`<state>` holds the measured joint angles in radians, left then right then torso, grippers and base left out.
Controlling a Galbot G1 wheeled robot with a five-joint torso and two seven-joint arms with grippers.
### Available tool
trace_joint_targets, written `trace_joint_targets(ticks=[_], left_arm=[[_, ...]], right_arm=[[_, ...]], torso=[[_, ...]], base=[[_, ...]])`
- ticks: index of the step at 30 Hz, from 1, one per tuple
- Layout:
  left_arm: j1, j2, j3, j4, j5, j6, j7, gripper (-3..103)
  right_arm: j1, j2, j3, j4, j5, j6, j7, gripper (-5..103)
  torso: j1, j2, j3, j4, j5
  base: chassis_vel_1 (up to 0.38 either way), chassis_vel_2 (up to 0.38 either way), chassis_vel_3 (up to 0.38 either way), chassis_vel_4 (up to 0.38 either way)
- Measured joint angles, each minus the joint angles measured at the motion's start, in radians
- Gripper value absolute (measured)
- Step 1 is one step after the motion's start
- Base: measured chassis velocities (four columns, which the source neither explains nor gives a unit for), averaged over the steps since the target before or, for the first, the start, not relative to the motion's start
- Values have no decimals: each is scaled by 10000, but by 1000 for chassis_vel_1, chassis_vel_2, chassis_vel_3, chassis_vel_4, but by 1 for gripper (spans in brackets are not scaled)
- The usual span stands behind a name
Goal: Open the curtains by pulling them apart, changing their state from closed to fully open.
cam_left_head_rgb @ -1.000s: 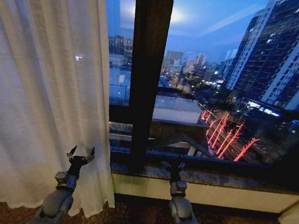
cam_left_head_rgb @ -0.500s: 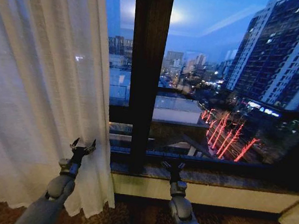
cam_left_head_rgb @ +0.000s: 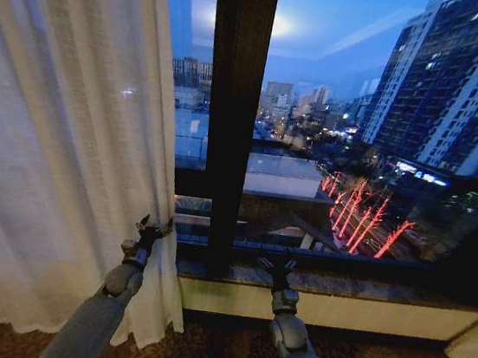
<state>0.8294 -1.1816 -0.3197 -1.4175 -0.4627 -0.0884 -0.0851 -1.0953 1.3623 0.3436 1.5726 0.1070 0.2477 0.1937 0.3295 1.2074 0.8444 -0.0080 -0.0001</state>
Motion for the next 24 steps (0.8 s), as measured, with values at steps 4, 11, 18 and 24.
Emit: trace_joint_targets(ticks=[4, 11, 18, 24], left_arm=[[-646, -71, 172, 735, 4, -88, 127, 103], [-741, -211, 137, 901, 59, -300, 503, 88], [-422, -48, -75, 864, 50, -536, 551, 61], [-374, 39, -193, 905, -41, -624, 551, 39]], right_arm=[[1, 0, -1, 0, 0, 0, 0, 100], [0, 1, 0, 0, 0, 0, 0, 100], [0, 1, 0, 0, 0, 0, -1, 100], [0, 0, 0, 0, 0, 0, 0, 100]], torso=[[1, 0, 0, 0, 0], [0, 0, -1, -2, 2], [0, 0, 0, 0, 0], [0, 0, -1, 0, 0]], base=[[0, 0, 0, 0], [0, 0, 0, 0], [0, 0, 0, 0], [0, 0, 0, 0]])
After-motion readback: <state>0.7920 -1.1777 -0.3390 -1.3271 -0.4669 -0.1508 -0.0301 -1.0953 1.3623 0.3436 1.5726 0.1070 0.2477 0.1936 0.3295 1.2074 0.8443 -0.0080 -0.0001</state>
